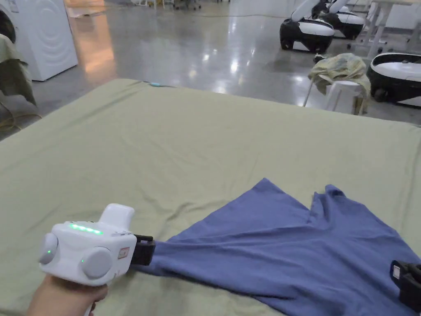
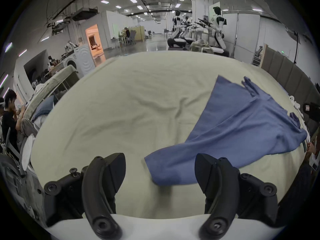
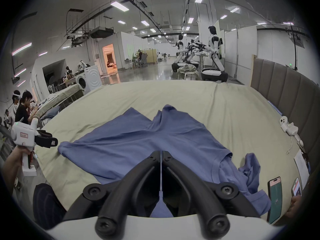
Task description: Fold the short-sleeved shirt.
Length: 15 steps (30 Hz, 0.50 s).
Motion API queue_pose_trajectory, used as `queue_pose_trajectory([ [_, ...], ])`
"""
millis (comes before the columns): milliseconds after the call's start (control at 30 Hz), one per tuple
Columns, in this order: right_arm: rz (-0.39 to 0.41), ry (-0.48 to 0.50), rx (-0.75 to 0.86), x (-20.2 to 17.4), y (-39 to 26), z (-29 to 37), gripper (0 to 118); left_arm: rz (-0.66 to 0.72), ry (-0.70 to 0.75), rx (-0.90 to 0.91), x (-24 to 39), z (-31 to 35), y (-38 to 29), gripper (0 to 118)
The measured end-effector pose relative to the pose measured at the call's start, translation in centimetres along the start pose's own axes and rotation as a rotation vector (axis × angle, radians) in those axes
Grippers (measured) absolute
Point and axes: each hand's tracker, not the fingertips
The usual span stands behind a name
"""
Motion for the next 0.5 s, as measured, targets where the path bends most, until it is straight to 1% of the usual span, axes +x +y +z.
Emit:
queue_pose_trajectory([
  [33, 0.004, -0.004, -0.011, 0.2, 0.1, -0.7, 3, 0.017, -0.009, -0.032, -0.1, -1.0, 0.0, 79],
  [67, 0.008, -0.010, -0.024, 0.4, 0.3, -1.3, 3, 0.019, -0.011, -0.037, -0.3, -2.7, -0.1, 72],
  [100, 0.014, -0.020, -0.034, 0.7, 0.4, -1.7, 3, 0.017, -0.010, -0.042, -0.4, -3.4, -0.2, 56],
  [133, 0.020, -0.032, -0.045, 1.2, 0.6, -2.3, 3, 0.001, 0.002, -0.054, -0.3, -4.2, -0.2, 29],
  [167, 0.023, -0.041, -0.054, 1.7, 0.9, -2.9, 3, -0.014, 0.021, -0.057, -0.3, -4.7, -0.3, 16],
  [200, 0.024, -0.052, -0.062, 2.3, 1.3, -3.6, 3, -0.021, 0.032, -0.051, 0.1, -4.8, -0.5, 15],
  [267, 0.027, -0.089, -0.079, 4.2, 2.4, -5.5, 3, 0.037, -0.097, -0.023, 0.4, -4.3, -0.7, 15],
  [300, 0.024, -0.110, -0.090, 5.1, 3.0, -6.7, 3, 0.024, -0.061, -0.022, 0.9, -4.1, -0.8, 13],
  [333, 0.017, -0.140, -0.106, 6.1, 3.8, -8.2, 4, -0.023, -0.036, -0.015, 1.9, -3.7, -0.6, 10],
  [367, 0.012, -0.152, -0.115, 7.0, 4.5, -9.7, 10, -0.067, -0.021, -0.014, 2.6, -3.5, -0.7, 8],
  [400, 0.013, -0.158, -0.136, 7.8, 5.2, -11.3, 25, -0.061, -0.021, 0.002, 2.8, -2.8, -0.8, 8],
  [433, 0.022, -0.173, -0.173, 8.6, 6.0, -13.3, 58, -0.056, -0.030, 0.031, 2.9, -1.8, -0.8, 8],
  [467, 0.038, -0.181, -0.198, 9.1, 6.6, -14.8, 85, -0.040, -0.047, 0.059, 2.5, -1.2, -0.5, 8],
  [500, 0.053, -0.182, -0.235, 9.7, 7.0, -16.8, 102, -0.021, -0.054, 0.087, 2.5, 0.0, -0.1, 8],
])
